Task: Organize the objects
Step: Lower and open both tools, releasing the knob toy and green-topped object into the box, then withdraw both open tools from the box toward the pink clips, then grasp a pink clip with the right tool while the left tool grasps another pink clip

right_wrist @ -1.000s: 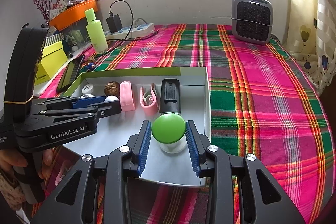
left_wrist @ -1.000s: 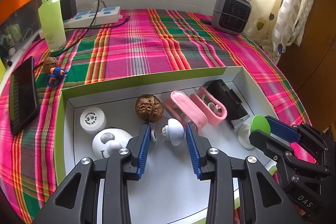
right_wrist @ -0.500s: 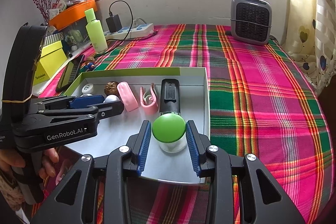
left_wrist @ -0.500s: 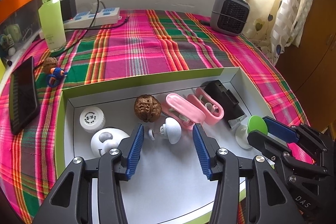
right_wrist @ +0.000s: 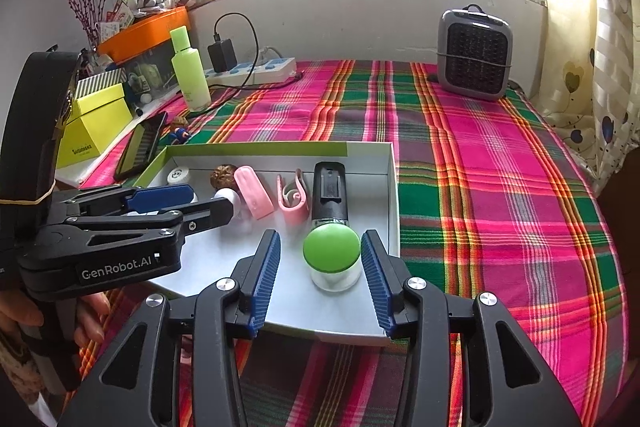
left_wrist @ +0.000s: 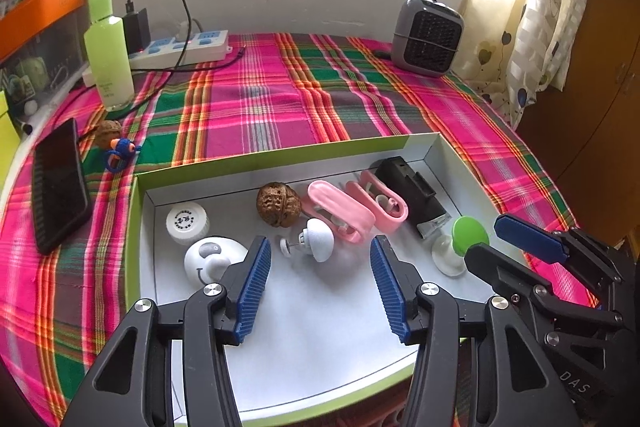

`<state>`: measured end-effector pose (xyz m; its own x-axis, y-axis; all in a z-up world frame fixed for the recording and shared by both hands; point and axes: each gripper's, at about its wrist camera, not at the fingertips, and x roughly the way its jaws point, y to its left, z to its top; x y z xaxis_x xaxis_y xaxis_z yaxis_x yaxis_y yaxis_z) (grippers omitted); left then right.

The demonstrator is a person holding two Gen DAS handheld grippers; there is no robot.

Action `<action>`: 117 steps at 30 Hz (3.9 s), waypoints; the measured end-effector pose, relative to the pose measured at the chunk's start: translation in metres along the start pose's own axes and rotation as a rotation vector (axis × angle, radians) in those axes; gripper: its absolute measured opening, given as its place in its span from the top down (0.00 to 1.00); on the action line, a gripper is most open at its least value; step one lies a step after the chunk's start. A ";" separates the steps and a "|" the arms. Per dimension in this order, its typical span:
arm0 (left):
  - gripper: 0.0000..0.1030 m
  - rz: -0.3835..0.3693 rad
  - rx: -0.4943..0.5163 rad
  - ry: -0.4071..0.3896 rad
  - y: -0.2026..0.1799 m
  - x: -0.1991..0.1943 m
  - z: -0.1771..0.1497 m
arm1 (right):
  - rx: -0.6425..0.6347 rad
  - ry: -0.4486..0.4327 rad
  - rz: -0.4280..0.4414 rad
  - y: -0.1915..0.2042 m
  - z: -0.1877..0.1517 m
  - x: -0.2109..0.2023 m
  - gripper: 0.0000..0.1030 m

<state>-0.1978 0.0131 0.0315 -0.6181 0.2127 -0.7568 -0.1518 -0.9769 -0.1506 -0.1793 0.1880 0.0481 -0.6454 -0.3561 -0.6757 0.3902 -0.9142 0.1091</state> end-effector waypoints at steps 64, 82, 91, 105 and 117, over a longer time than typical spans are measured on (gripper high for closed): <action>0.49 -0.042 -0.059 0.041 0.009 -0.063 -0.104 | -0.069 0.065 0.082 0.045 -0.057 -0.029 0.58; 0.48 -0.020 -0.098 0.032 0.023 -0.062 -0.101 | -0.077 0.073 0.109 0.050 -0.055 -0.023 0.58; 0.48 0.015 -0.116 0.032 0.032 -0.065 -0.101 | -0.126 0.110 0.202 0.060 -0.051 -0.010 0.58; 0.48 0.021 -0.130 0.033 0.041 -0.067 -0.102 | -0.255 0.168 0.320 0.082 -0.067 -0.020 0.58; 0.48 0.014 -0.134 0.035 0.044 -0.069 -0.106 | -0.268 0.161 0.203 0.088 -0.064 -0.008 0.58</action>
<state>-0.0802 -0.0465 0.0094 -0.5914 0.2001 -0.7811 -0.0369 -0.9744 -0.2217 -0.0984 0.1230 0.0162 -0.4343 -0.4707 -0.7680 0.6717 -0.7373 0.0720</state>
